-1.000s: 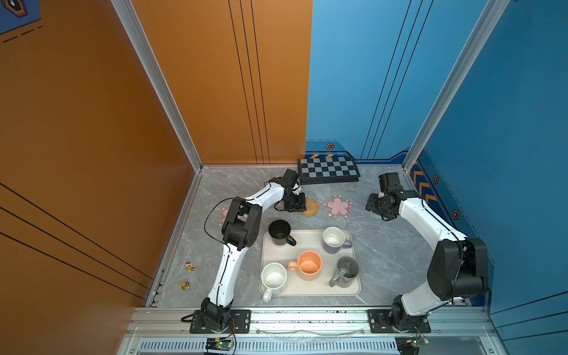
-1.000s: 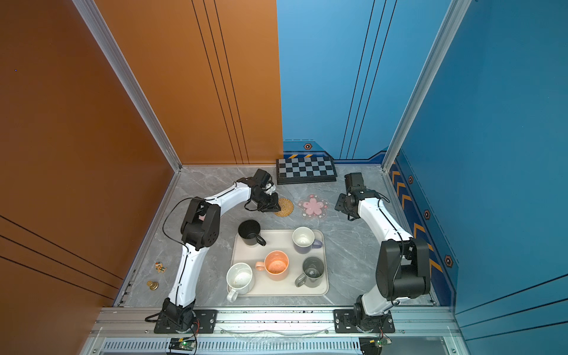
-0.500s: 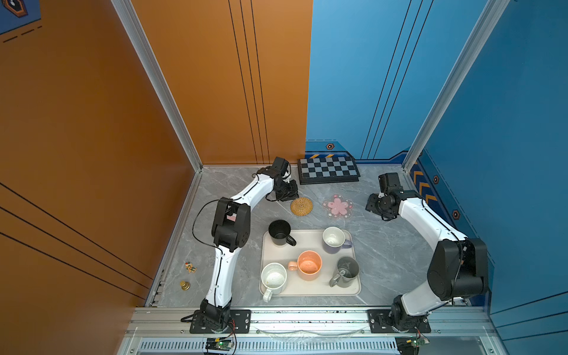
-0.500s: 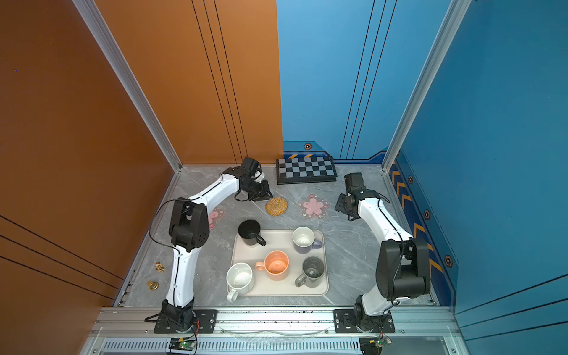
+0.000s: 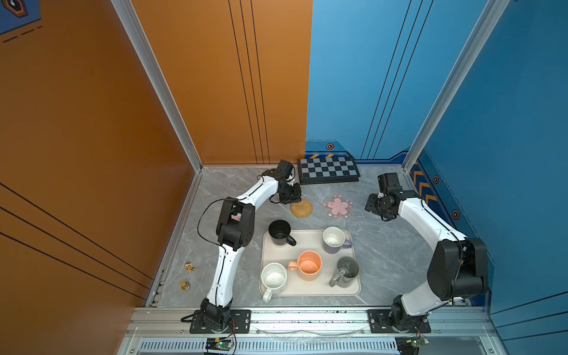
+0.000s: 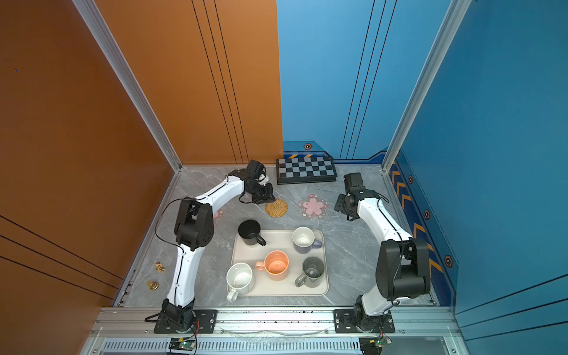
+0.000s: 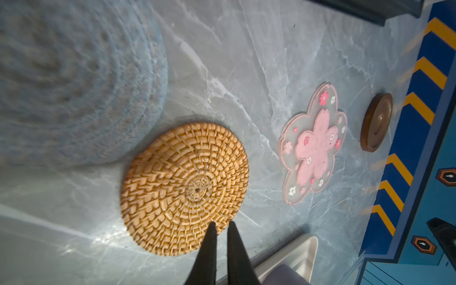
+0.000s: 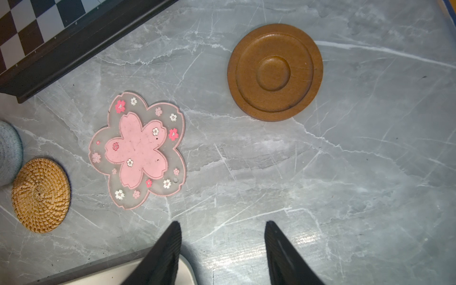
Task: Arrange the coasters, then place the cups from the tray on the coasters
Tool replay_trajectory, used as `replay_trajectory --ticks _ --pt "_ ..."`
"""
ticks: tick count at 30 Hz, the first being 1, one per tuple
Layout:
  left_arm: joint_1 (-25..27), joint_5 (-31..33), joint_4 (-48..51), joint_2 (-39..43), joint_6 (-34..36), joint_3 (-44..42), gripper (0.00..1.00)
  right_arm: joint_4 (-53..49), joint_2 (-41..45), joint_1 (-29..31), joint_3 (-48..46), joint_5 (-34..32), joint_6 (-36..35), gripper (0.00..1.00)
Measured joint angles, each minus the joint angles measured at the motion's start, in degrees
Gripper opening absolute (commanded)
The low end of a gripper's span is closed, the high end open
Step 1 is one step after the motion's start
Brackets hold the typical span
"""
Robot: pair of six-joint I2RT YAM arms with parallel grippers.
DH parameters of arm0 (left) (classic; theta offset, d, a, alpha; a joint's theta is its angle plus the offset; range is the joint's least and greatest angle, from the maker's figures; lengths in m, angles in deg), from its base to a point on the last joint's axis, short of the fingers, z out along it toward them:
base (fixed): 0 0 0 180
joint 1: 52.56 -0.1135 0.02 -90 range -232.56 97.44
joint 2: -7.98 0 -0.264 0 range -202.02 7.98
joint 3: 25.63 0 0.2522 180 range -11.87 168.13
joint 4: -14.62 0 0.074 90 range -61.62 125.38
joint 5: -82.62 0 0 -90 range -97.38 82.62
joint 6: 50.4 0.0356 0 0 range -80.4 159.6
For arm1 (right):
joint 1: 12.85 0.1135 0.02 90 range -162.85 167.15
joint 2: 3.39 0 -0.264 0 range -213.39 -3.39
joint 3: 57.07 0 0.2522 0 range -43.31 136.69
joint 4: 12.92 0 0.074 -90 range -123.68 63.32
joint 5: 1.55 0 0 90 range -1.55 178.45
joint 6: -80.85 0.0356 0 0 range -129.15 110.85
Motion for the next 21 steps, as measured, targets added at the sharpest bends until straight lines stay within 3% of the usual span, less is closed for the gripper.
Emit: replay_trajectory --ticks 9,21 --pt "1.31 3.02 0.26 -2.25 -0.48 -1.49 0.10 0.00 0.02 0.00 0.00 -0.02 0.00 0.57" --pt "4.33 3.19 -0.57 -5.49 -2.62 3.54 0.10 -0.46 0.09 -0.02 -0.42 -0.02 -0.04 0.57"
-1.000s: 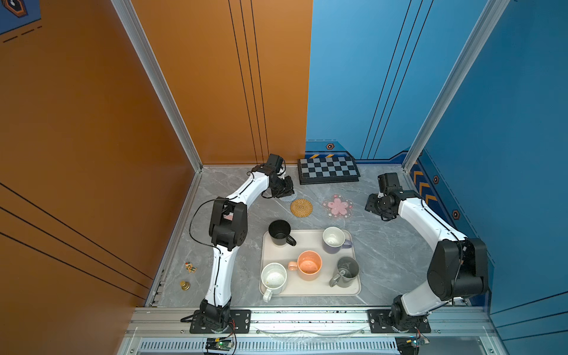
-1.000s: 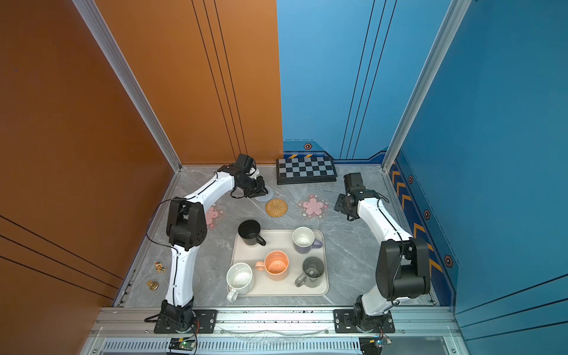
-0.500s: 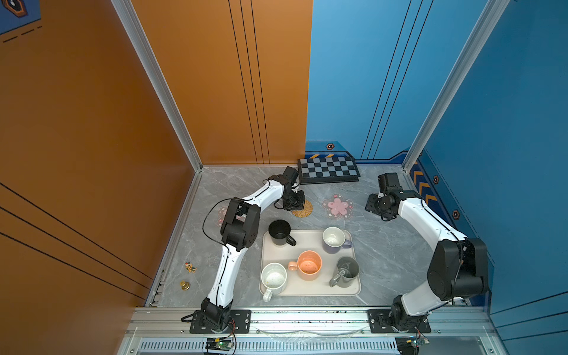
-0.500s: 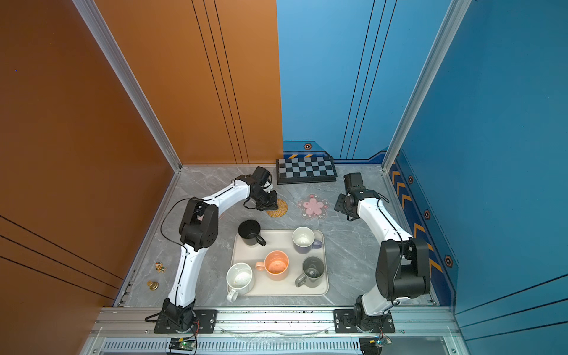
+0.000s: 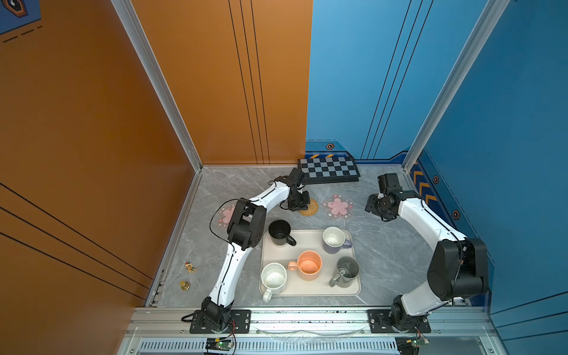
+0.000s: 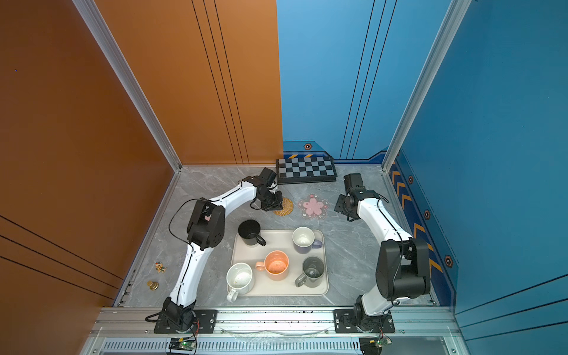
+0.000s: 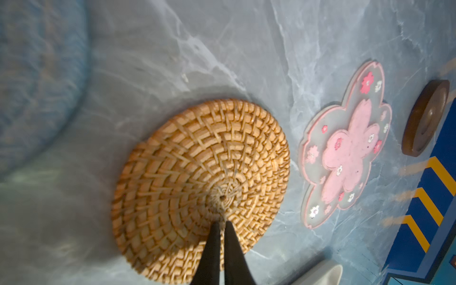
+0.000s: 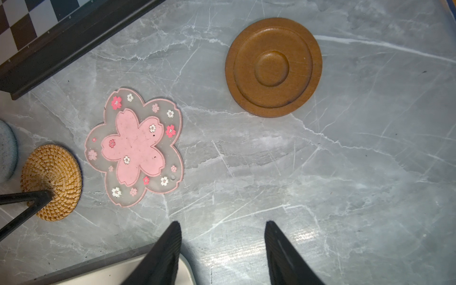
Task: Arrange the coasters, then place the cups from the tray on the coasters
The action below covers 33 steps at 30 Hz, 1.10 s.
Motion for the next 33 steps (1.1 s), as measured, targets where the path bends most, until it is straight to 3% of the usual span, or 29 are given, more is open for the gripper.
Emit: replay_trajectory --ticks 10,15,26,33 --pt "-1.29 0.00 -0.24 2.25 -0.20 -3.76 0.10 -0.15 0.02 0.00 -0.44 0.00 0.02 0.57" --pt "-2.08 -0.83 -0.24 2.47 -0.35 -4.02 0.15 -0.17 0.42 0.00 -0.44 0.00 0.02 0.57" --pt "-1.77 -7.41 1.01 2.43 0.96 2.84 0.20 -0.22 1.68 0.00 -0.46 0.00 0.26 0.58" --pt "-5.09 -5.42 1.25 3.39 0.46 2.36 0.16 -0.42 1.70 0.00 -0.46 0.00 0.26 0.57"
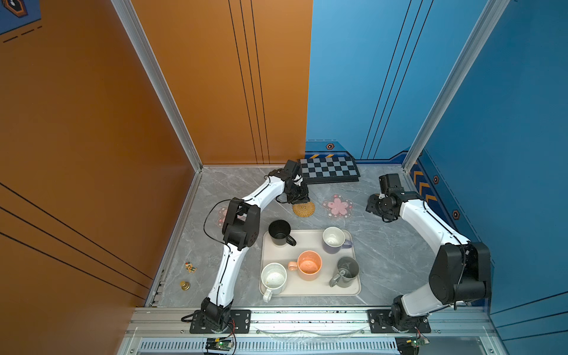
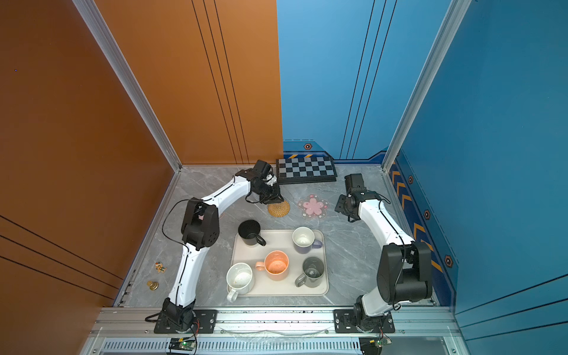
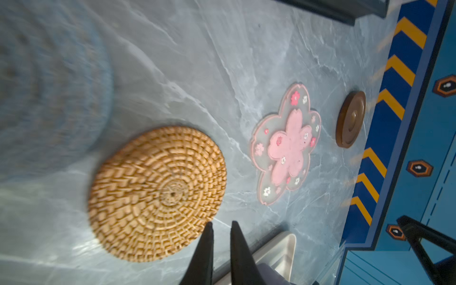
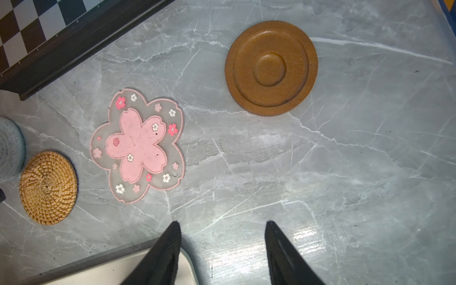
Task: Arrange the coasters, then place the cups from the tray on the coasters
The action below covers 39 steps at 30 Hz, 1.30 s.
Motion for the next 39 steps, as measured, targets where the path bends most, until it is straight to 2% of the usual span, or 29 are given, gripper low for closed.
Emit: replay_trajectory --ticks 4,8,22,30,35,39 --pt "-3.58 3.85 0.17 -0.15 -0.46 0.46 0.15 0.00 -0.02 0.00 0.00 0.00 0.00 0.57" --pt "-5.33 5.75 0.26 -2.62 -0.85 5.03 0.15 -0.04 0.00 0.02 0.00 -0.02 0.00 0.57" --pt "-2.10 6.19 -0.02 -10.54 -1.33 10.05 0.16 -0.11 -0.50 0.92 0.02 -0.07 0.17 0.57" --pt "-2.43 6.86 -0.42 -11.04 -1.97 9.75 0.16 -0.15 -0.79 1.14 0.02 -0.28 0.17 0.57" --pt "-3.54 7.87 -1.95 -8.46 -1.90 5.22 0.16 -0.15 -0.79 1.14 0.02 -0.28 0.17 0.58" --pt "-6.49 9.73 -1.70 -5.99 -1.66 1.68 0.16 -0.15 -0.79 1.29 0.02 -0.31 0.17 0.57"
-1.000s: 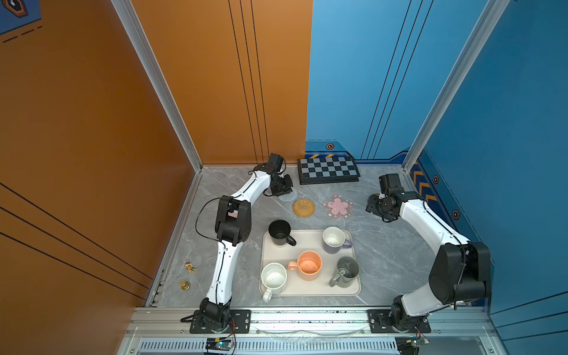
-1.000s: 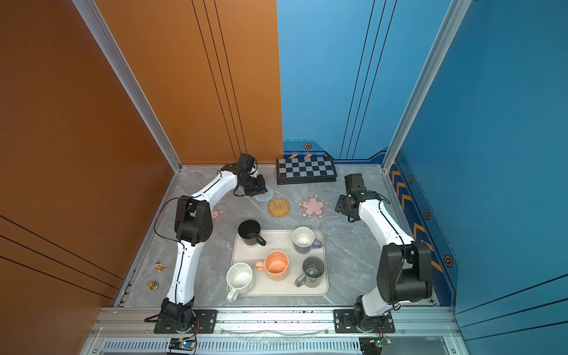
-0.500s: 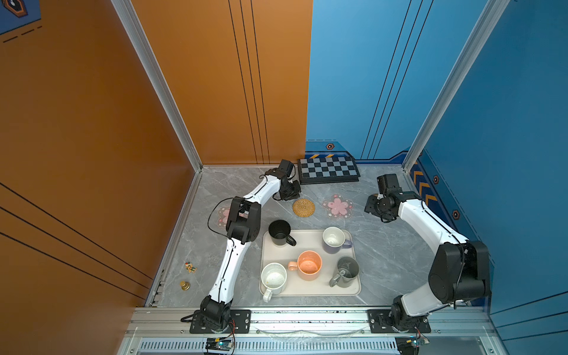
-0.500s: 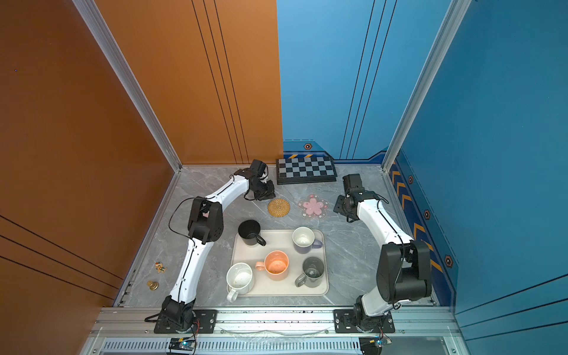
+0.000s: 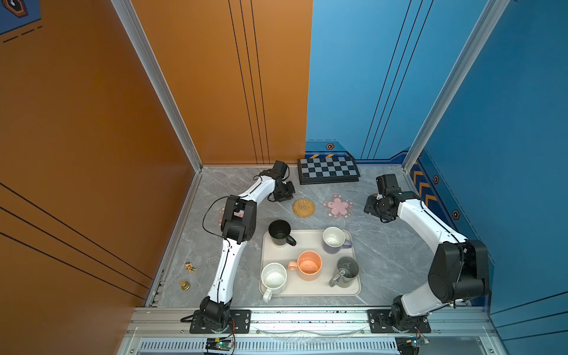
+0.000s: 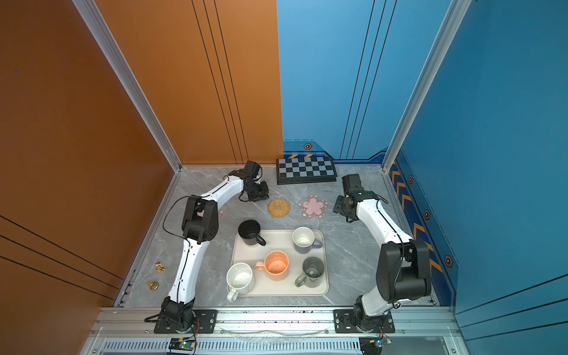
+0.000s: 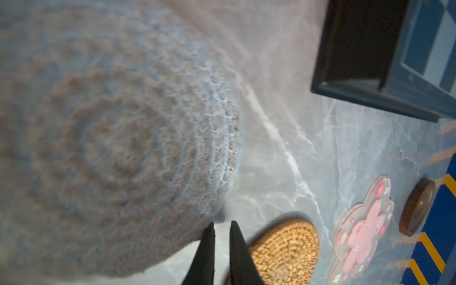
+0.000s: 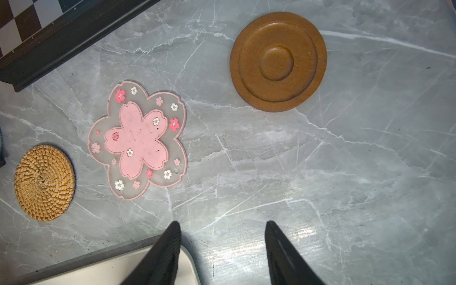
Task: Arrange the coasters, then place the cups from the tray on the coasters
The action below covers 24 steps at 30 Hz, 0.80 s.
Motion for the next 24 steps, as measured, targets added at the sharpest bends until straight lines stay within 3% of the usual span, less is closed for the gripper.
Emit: replay_trajectory --ticks 8,15,19,24 --pt "-6.10 -0.66 0.59 3.19 2.27 -3.85 0.19 0.00 0.00 0.68 0.00 0.00 0.02 0.57" --pt "-8.94 -0.52 1.14 20.96 3.82 -19.85 0.29 -0.02 0.00 1.62 0.22 -0.15 0.07 0.58" --pt "-14.86 0.52 0.96 29.83 4.70 -28.35 0.34 -0.02 0.00 2.34 0.33 -0.15 0.24 0.57" --pt "-23.61 3.39 1.27 34.51 5.25 -37.94 0.43 -0.02 0.00 3.32 0.35 -0.15 0.50 0.57"
